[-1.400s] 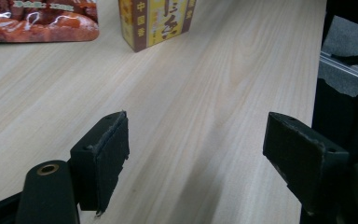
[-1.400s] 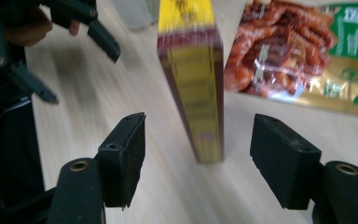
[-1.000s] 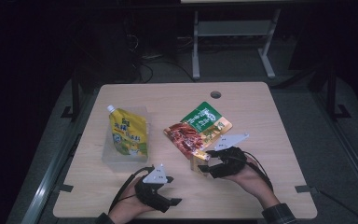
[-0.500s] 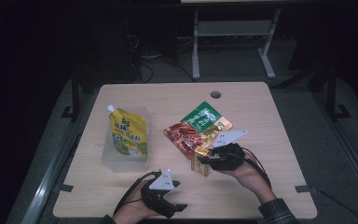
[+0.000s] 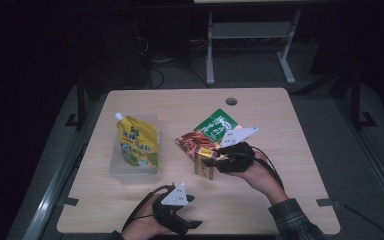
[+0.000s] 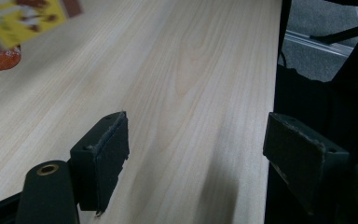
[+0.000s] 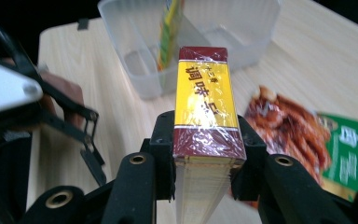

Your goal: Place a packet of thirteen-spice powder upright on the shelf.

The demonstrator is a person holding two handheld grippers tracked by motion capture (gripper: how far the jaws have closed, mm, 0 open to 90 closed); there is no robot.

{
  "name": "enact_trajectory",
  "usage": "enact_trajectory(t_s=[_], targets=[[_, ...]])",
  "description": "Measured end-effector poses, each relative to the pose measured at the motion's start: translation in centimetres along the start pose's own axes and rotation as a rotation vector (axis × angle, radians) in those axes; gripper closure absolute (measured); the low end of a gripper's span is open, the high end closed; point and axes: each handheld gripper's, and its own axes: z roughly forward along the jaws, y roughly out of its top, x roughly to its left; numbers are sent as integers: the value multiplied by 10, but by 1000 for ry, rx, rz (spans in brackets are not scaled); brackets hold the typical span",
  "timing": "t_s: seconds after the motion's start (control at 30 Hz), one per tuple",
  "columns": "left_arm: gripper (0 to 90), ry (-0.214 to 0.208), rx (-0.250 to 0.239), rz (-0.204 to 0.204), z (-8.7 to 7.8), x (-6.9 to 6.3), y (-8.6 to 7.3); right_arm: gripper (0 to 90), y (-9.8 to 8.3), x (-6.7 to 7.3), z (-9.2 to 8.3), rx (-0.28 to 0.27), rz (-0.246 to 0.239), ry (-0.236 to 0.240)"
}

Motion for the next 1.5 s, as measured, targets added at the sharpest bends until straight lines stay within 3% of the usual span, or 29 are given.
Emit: enact_trajectory(t_s=[0.2,0.5,0.8,1.2,1.5], targets=[[216,-1,12,18,0,0,0,668,25,4,10,-25,-50,48],[216,-7,9,10,1,-1,0,668,57,13,29,-35,-115,118],[216,-6,13,28,1,0,0,668,83,22,52,-58,-163,163],[216,-11,-8,10,1,-2,1,667,112,35,89,-63,-241,214],[216,-13,-6,5,1,-3,1,668,120,41,119,-51,-272,243]])
